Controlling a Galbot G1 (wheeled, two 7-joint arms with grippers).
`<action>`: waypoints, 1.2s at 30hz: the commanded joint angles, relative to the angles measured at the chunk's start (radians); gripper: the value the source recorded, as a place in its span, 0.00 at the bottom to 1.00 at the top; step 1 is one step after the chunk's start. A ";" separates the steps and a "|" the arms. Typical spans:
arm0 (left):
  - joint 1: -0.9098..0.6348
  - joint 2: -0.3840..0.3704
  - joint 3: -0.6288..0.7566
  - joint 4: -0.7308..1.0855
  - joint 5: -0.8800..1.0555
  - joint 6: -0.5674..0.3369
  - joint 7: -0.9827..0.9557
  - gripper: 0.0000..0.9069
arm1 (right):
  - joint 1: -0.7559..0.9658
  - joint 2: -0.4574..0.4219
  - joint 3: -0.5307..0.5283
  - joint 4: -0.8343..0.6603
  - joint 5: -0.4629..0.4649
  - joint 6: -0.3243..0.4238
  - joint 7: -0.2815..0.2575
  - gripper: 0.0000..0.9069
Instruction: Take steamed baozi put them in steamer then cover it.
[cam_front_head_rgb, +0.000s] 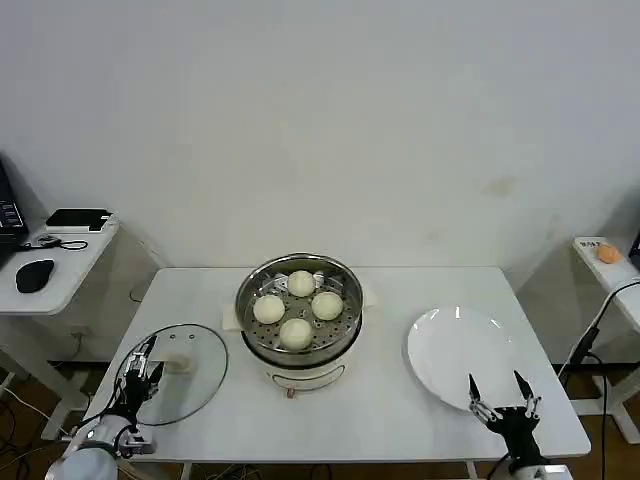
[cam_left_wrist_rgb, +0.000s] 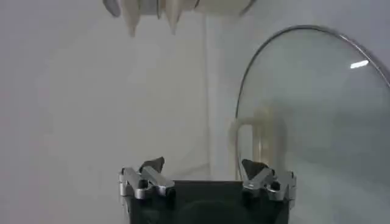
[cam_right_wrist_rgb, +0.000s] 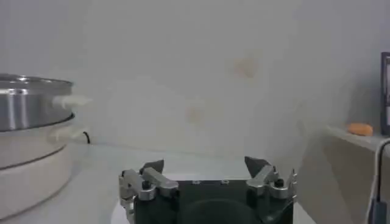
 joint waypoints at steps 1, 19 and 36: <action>-0.106 0.011 0.043 0.098 0.023 -0.002 0.002 1.00 | -0.018 0.014 0.008 0.005 -0.006 0.005 -0.001 1.00; -0.134 -0.004 0.045 0.170 0.010 -0.028 -0.030 0.00 | -0.016 0.021 0.002 0.006 -0.013 0.006 0.000 1.00; -0.086 -0.026 -0.020 0.048 -0.069 -0.044 -0.142 0.00 | -0.012 0.015 -0.015 0.004 -0.021 0.008 0.005 1.00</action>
